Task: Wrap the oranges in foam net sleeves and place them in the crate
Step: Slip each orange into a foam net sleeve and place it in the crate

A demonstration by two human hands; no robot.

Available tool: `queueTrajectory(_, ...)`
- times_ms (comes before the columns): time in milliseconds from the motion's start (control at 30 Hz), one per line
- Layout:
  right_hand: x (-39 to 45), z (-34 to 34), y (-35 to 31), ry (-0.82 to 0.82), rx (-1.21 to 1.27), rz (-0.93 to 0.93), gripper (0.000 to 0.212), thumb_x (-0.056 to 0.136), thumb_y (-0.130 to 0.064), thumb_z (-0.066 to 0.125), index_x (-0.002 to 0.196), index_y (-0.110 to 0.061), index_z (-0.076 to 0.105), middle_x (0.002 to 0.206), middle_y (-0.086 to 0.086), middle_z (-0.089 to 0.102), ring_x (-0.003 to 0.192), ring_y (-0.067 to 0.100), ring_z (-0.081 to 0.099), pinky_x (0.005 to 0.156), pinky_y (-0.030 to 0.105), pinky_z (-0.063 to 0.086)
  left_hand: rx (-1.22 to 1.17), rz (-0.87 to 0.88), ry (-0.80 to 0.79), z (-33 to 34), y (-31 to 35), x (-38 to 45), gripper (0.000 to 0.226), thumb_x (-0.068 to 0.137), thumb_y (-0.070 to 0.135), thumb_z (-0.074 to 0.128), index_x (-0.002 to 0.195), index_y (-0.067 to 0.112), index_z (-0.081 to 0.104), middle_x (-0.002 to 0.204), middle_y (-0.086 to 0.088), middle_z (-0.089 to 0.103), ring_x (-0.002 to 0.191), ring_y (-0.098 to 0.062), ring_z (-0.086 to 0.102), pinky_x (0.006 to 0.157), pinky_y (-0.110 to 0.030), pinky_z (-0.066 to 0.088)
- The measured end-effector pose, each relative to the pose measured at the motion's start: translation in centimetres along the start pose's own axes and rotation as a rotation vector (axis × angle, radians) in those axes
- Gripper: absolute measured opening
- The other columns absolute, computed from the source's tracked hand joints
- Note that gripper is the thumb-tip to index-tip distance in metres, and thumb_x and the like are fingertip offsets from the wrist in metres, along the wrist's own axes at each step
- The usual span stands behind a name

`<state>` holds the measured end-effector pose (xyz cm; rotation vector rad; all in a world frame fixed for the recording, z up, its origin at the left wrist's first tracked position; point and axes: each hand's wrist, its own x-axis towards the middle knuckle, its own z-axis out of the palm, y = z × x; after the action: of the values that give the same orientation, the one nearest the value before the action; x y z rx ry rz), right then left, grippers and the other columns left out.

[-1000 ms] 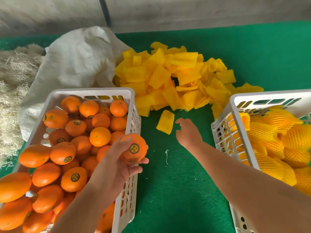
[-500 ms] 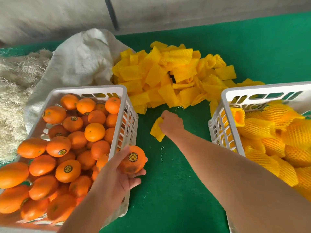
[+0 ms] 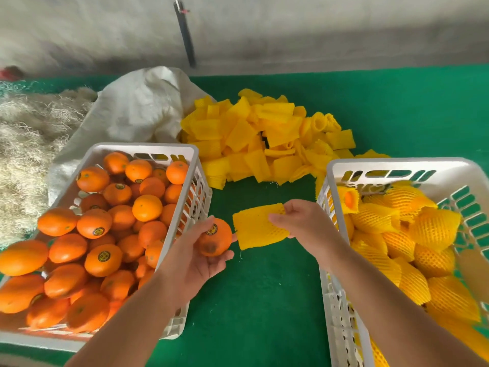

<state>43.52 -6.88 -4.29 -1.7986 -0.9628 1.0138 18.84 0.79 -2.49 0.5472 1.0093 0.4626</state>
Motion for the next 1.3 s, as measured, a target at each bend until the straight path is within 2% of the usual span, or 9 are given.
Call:
queueTrajectory(100,-0.4,-0.1,1.2,0.023,0.027,-0.008,0.038,0.094,-0.038,0.075,0.089,-0.002,0.066,0.075,0.021,0.057,0.069,0.019,0.055,0.069,0.046,0.05,-0.031,-0.016,-0.047,0.3,0.0,1.4,0.068,0.086,0.043,0.087,0.141,0.02,0.053,0.124,-0.028,0.072,0.079,-0.034,0.073,0.059,-0.033,0.063)
queueTrajectory(167,-0.5,-0.1,1.8,0.069,0.034,-0.02,0.035,0.095,-0.04,0.073,0.09,-0.006,0.067,0.082,0.021,0.064,0.064,0.014,0.056,0.062,0.036,0.047,-0.031,-0.005,-0.064,0.4,-0.1,2.5,0.069,0.085,0.045,0.088,0.14,0.018,0.055,0.126,-0.028,0.071,0.081,-0.034,0.073,0.061,-0.033,0.063)
queueTrajectory(267,-0.6,-0.1,2.3,0.093,0.09,-0.026,0.024,0.097,-0.039,0.072,0.091,-0.015,0.069,0.076,0.007,0.069,0.055,0.003,0.057,0.05,0.015,0.045,0.014,0.007,-0.058,0.2,-0.4,3.5,0.067,0.087,0.048,0.084,0.138,0.014,0.057,0.126,-0.028,0.071,0.076,-0.03,0.073,0.06,-0.031,0.063)
queueTrajectory(467,-0.1,0.2,3.1,0.05,0.121,-0.112,0.021,0.099,-0.031,0.071,0.085,-0.018,0.063,0.051,-0.02,0.052,0.042,-0.001,0.047,0.042,0.011,0.034,0.232,0.062,-0.079,-0.4,-0.2,5.0,0.059,0.084,0.042,0.081,0.135,0.021,0.061,0.13,-0.018,0.072,0.099,-0.031,0.077,0.064,-0.033,0.062)
queueTrajectory(633,-0.4,0.0,2.7,0.016,0.142,-0.176,0.018,0.101,-0.029,0.069,0.083,-0.031,0.067,0.06,-0.022,0.061,0.045,-0.003,0.052,0.043,0.009,0.036,0.892,0.433,0.046,-0.9,-0.1,6.5,0.06,0.076,0.025,0.094,0.123,0.048,0.064,0.129,0.017,0.054,0.104,-0.02,0.07,0.076,-0.034,0.066)
queueTrajectory(733,-0.6,0.1,2.8,-0.035,0.143,-0.179,0.03,0.101,-0.035,0.067,0.073,-0.044,0.063,0.059,-0.025,0.054,0.044,0.005,0.029,0.042,0.02,0.026,1.136,0.552,0.041,-1.7,0.0,6.8,0.066,0.077,0.034,0.093,0.126,0.059,0.055,0.121,0.036,0.048,0.102,-0.009,0.063,0.077,-0.028,0.059)
queueTrajectory(967,-0.7,0.7,2.9,-0.032,0.093,-0.237,0.016,0.087,-0.057,0.072,0.094,-0.042,0.07,0.084,-0.022,0.069,0.046,0.012,0.039,0.043,0.023,0.037,0.979,0.338,-0.254,-2.4,0.6,6.5,0.063,0.076,0.014,0.092,0.12,0.054,0.07,0.125,0.013,0.057,0.09,-0.016,0.074,0.071,-0.025,0.062)
queueTrajectory(1067,-0.9,0.7,2.7,-0.032,0.167,-0.249,0.008,0.086,-0.053,0.078,0.092,-0.049,0.075,0.074,-0.023,0.065,0.047,0.005,0.038,0.043,0.021,0.037,0.835,0.273,-0.344,-2.4,0.8,6.2,0.063,0.067,0.017,0.093,0.118,0.05,0.073,0.129,0.004,0.06,0.096,-0.019,0.075,0.076,-0.031,0.064)
queueTrajectory(1300,-1.2,0.0,2.9,-0.212,0.35,-0.13,0.08,0.072,-0.063,0.089,0.068,-0.006,0.033,0.074,0.011,0.018,0.06,0.019,0.026,0.046,0.025,0.031,0.845,0.356,-0.411,-1.8,0.6,6.3,0.059,0.069,0.019,0.086,0.123,0.039,0.074,0.11,0.004,0.074,0.089,-0.019,0.075,0.077,-0.029,0.061)
